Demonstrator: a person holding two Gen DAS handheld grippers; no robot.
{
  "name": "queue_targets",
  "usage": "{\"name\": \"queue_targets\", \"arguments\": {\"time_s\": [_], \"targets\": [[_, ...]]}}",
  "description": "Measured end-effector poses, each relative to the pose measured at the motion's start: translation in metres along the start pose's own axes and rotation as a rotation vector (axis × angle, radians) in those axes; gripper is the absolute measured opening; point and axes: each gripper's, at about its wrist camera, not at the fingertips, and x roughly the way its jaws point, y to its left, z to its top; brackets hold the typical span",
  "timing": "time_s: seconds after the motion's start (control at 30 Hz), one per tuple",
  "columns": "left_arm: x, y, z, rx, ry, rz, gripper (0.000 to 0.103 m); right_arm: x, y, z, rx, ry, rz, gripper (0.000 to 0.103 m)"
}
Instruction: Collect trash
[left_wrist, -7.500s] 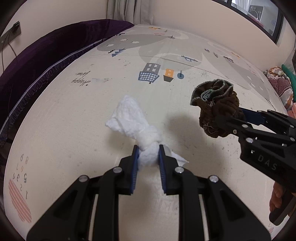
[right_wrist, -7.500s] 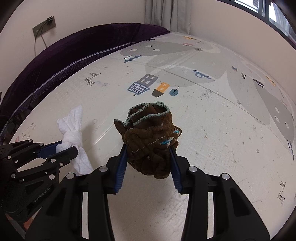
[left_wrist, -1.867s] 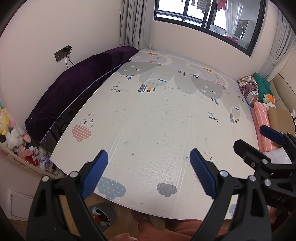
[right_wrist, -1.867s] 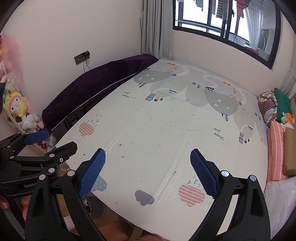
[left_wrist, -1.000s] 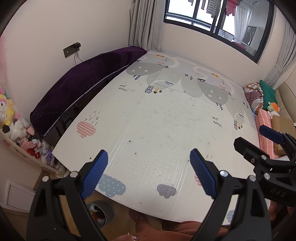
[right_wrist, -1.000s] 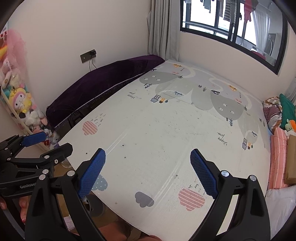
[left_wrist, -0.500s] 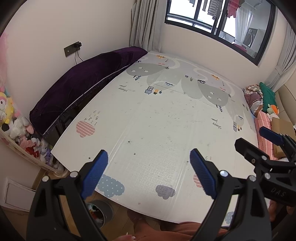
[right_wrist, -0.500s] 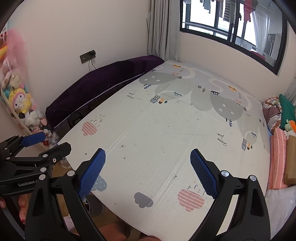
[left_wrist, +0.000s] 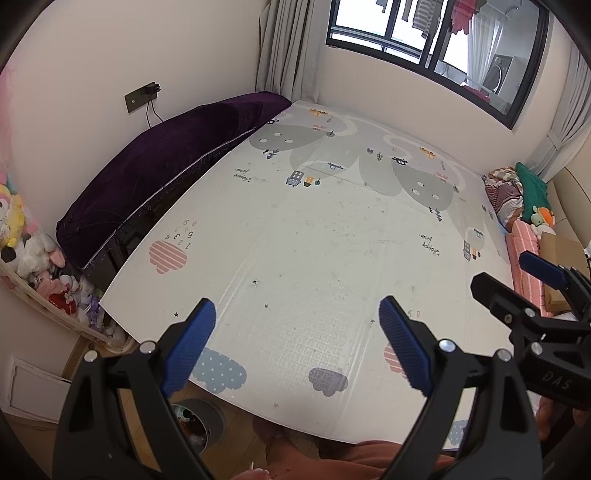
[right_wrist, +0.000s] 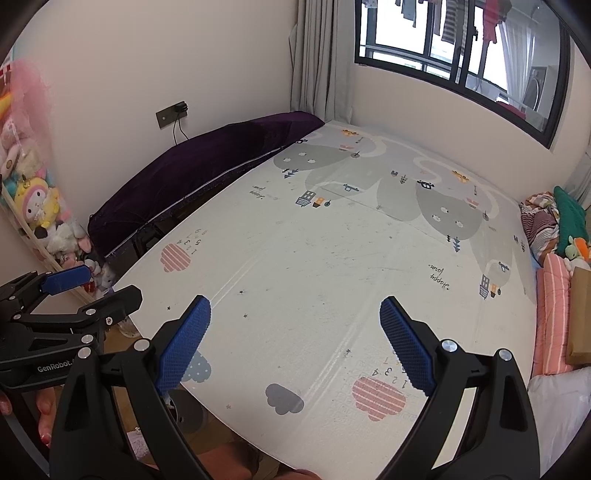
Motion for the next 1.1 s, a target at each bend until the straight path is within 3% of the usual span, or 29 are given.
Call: {"name": "queue_targets", "arguments": {"time_s": [0.47,1.1], "targets": [[-0.006,0.0,-0.001,0.009,-0.026,-0.057,0.09,-0.002,-0.001,-0.002,0.004,-0.007,-0.012,0.09],[-0.012,-0.01,0.001,0.065,-0.07,-0.009,0.09,-0.003,-0.004,-0.005,0.017,-0.014,-0.026,0.09]]}}
